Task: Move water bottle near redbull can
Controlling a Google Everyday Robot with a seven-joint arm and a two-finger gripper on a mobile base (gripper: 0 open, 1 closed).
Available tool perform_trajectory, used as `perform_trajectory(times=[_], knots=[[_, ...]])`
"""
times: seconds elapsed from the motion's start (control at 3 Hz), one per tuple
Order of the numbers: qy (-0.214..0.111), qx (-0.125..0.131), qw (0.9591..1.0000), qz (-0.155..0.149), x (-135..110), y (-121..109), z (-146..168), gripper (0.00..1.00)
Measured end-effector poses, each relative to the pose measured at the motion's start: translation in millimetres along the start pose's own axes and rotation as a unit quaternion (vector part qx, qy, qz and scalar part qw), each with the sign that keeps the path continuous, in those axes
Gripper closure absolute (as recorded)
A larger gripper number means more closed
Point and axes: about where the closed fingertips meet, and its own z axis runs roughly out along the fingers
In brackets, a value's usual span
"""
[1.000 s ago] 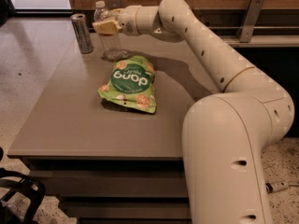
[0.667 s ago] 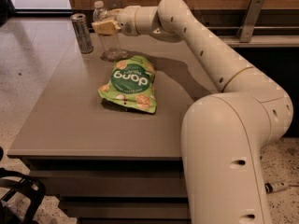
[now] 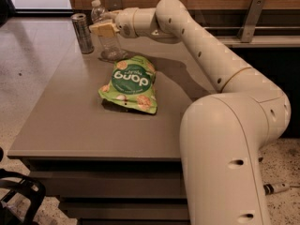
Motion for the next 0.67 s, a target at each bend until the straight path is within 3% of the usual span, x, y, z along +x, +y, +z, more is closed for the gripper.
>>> perform_trajectory(times=[0.33, 0.67], knots=[[0.0, -0.003, 1.0, 0.001, 0.4, 2.1, 3.2, 0.0], [0.0, -0.003, 1.0, 0.001, 0.4, 2.2, 3.4, 0.0]])
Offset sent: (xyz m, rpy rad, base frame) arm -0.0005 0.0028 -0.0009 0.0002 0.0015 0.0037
